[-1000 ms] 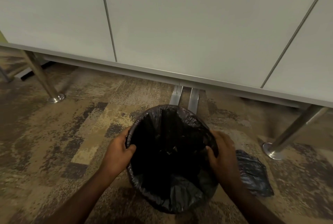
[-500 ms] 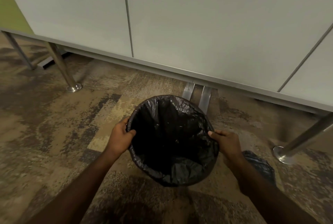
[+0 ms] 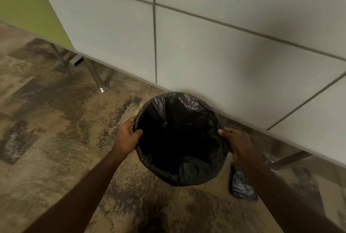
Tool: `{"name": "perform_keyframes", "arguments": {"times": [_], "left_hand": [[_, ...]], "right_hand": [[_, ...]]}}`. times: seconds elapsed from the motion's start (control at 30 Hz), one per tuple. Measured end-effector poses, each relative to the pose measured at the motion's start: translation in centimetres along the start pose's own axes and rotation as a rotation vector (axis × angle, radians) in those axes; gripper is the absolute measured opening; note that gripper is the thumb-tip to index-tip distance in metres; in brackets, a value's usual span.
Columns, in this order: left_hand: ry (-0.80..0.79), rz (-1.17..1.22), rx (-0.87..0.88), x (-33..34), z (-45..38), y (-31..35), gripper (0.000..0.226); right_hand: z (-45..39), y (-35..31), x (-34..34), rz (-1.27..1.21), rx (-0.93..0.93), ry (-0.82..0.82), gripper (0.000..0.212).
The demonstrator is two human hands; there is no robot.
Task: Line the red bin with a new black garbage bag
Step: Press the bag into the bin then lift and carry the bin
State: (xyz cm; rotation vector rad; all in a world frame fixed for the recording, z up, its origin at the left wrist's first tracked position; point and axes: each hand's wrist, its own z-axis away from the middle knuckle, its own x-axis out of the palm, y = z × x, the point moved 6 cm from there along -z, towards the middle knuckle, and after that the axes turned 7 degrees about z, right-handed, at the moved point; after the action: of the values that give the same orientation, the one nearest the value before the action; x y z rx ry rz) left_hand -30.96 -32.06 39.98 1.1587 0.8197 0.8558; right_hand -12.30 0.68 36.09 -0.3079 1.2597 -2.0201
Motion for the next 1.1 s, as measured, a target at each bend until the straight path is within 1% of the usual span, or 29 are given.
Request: {"name": "perform_keyframes", "arguments": {"times": [0.13, 0.33, 0.47, 0.53, 0.67, 0.77, 0.9, 1.0, 1.1], "left_hand": [[0.033, 0.008, -0.036, -1.7, 1.7, 4.7, 0.050], [0.078, 0.004, -0.058, -4.6, 2.4, 8.6, 0.052], [0.129, -0.008, -0.072, -7.9, 2.4, 10.4, 0.050], [0.151, 0.000, -0.088, -10.1, 2.1, 10.2, 0.050], [0.214, 0.035, -0.118, -15.5, 1.0, 8.7, 0.046], [0.249, 0.064, -0.121, -20.6, -0.5, 7.3, 0.047], [0.305, 0.044, -0.117, -28.4, -2.8, 5.8, 0.046], [0.345, 0.019, -0.134, -35.8, -5.5, 5.0, 0.045], [0.362, 0.005, -0.134, -42.3, -8.8, 4.8, 0.048]], "right_hand": [[2.9, -4.9, -0.1, 0.045, 0.011, -0.037, 0.011], [4.9, -9.7, 1.8, 0.077, 0.011, -0.115, 0.004], [5.7, -13.0, 4.9, 0.129, -0.038, -0.088, 0.022], [5.9, -14.4, 7.5, 0.159, -0.062, -0.106, 0.030], [5.4, -15.8, 14.3, 0.185, -0.098, -0.139, 0.030], [4.6, -16.3, 20.9, 0.191, -0.090, -0.180, 0.028], [3.3, -17.1, 30.6, 0.252, -0.096, -0.238, 0.019], [2.6, -18.1, 39.4, 0.292, -0.102, -0.241, 0.022], [2.1, -19.9, 47.3, 0.326, -0.151, -0.239, 0.028]]}}
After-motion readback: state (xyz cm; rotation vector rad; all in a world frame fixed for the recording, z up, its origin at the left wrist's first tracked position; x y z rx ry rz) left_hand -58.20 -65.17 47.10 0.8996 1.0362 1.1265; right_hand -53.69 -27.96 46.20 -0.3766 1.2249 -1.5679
